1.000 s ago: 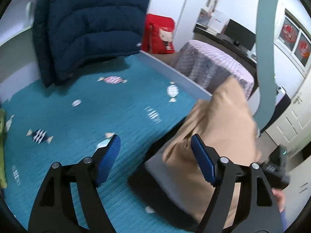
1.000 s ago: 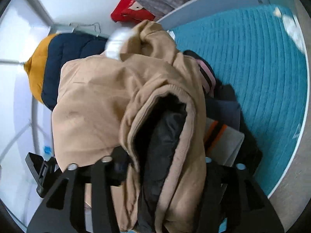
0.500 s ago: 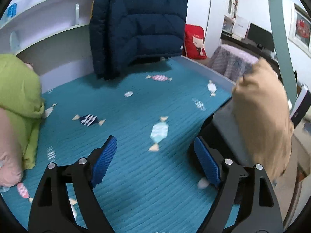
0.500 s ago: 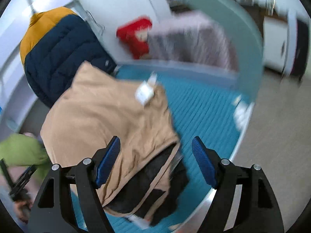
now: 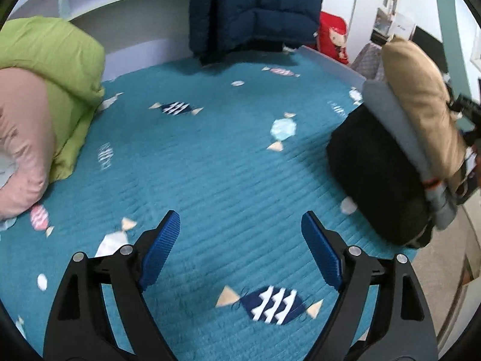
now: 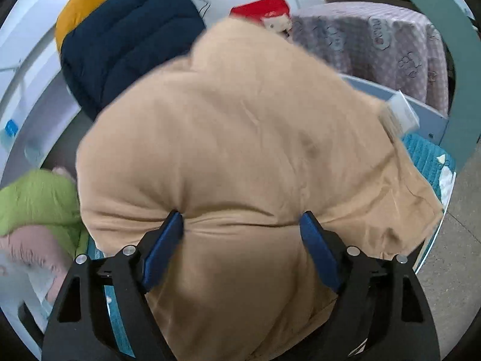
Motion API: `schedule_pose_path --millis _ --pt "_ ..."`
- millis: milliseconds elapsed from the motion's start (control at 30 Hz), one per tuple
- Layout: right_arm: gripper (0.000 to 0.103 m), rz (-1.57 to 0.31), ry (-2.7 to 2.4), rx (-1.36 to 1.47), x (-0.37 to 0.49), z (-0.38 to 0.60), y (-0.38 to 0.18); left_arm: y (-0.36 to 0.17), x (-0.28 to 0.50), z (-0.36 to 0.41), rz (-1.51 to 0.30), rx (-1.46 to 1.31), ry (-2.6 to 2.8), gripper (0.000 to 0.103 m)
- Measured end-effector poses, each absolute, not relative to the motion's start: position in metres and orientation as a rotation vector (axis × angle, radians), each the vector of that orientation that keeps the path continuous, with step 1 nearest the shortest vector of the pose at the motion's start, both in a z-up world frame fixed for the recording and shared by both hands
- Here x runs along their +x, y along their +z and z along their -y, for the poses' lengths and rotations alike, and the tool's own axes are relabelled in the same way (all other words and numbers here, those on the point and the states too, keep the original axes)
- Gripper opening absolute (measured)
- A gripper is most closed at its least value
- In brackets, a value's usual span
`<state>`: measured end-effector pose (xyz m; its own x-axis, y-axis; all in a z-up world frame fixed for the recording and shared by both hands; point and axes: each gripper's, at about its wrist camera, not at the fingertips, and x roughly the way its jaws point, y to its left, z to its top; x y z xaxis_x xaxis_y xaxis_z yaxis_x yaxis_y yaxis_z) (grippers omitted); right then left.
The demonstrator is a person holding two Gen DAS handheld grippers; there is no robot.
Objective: Fold large clothes
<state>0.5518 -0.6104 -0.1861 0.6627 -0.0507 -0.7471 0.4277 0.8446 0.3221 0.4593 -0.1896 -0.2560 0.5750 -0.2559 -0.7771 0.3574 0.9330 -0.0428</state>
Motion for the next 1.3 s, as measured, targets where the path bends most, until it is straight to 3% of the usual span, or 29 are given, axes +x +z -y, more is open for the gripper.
schedule_pose_path --millis 200,300,367,467,633,733,1300 --pt "0.077 -0.754 -0.324 0.348 0.507 0.572 -0.155 -0.255 0.430 0.203 -0.874 0.088 -0.376 0.089" --pt "0.079 -0.709 -0.358 0.222 0.472 0.523 -0.140 -0.243 0.413 0.219 -0.840 0.081 -0.410 0.089" --pt "0.087 -0.706 -0.371 0.132 0.451 0.486 -0.139 -0.234 0.403 0.229 -0.814 0.088 -0.417 0.091" --pt "0.087 -0.732 -0.368 0.029 0.427 0.438 -0.150 -0.223 0.382 0.236 -0.785 0.074 -0.416 0.092" --pt "0.087 -0.763 -0.376 -0.052 0.400 0.391 -0.158 -0.205 0.351 0.234 -0.730 0.074 -0.395 0.095" --pt "0.095 -0.744 -0.399 -0.075 0.382 0.372 -0.154 -0.199 0.336 0.225 -0.711 0.069 -0.361 0.096" --pt "0.095 -0.688 -0.417 -0.126 0.333 0.306 -0.127 -0.166 0.279 0.194 -0.636 0.041 -0.337 0.098"
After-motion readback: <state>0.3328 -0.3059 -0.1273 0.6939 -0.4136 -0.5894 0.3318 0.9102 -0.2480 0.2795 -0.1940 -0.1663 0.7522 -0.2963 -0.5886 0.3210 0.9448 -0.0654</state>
